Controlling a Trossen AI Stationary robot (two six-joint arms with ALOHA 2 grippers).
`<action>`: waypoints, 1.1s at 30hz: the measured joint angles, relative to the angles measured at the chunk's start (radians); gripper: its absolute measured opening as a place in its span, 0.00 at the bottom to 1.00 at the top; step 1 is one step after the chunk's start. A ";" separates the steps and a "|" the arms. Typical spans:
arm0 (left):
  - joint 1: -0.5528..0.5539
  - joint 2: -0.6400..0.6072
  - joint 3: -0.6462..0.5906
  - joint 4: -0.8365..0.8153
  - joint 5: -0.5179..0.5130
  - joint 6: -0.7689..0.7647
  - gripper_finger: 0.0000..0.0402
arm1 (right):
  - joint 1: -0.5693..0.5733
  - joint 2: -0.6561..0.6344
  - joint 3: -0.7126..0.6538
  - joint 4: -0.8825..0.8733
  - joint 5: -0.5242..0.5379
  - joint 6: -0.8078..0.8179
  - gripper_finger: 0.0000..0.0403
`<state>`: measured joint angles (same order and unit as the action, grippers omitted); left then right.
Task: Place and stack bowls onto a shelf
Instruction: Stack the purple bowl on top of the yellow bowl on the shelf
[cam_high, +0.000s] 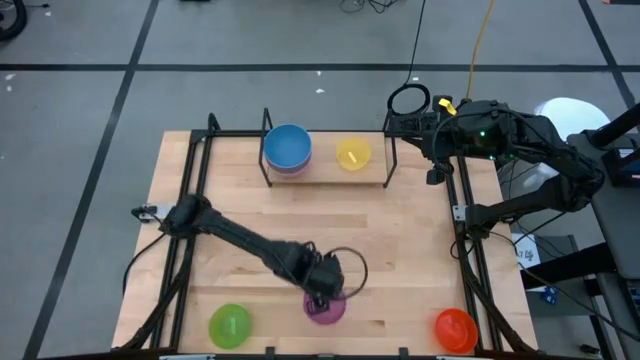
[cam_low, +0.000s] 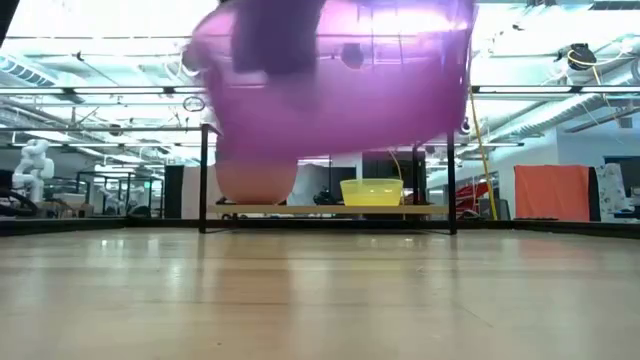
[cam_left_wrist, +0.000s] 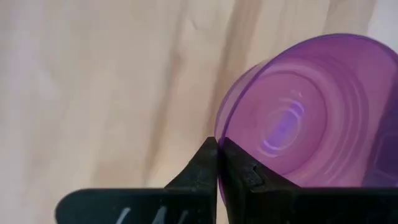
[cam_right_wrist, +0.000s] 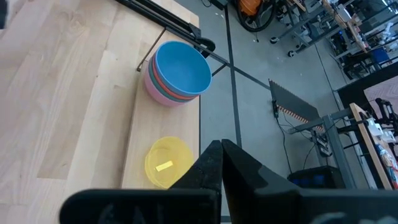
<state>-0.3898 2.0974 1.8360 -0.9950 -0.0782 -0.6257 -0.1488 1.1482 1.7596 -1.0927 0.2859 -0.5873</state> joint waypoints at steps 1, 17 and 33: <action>0.015 -0.018 0.000 0.000 -0.011 0.019 0.01 | 0.000 -0.001 0.000 0.000 0.000 0.000 0.00; 0.401 -0.254 0.002 0.032 -0.131 0.460 0.01 | 0.000 -0.087 0.000 0.003 0.006 -0.028 0.00; 0.778 -0.253 0.002 0.315 0.042 0.744 0.01 | 0.000 -0.107 0.000 0.002 0.006 -0.025 0.00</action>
<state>0.3878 1.8446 1.8381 -0.6801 -0.0364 0.1183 -0.1490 1.0412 1.7599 -1.0904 0.2915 -0.6119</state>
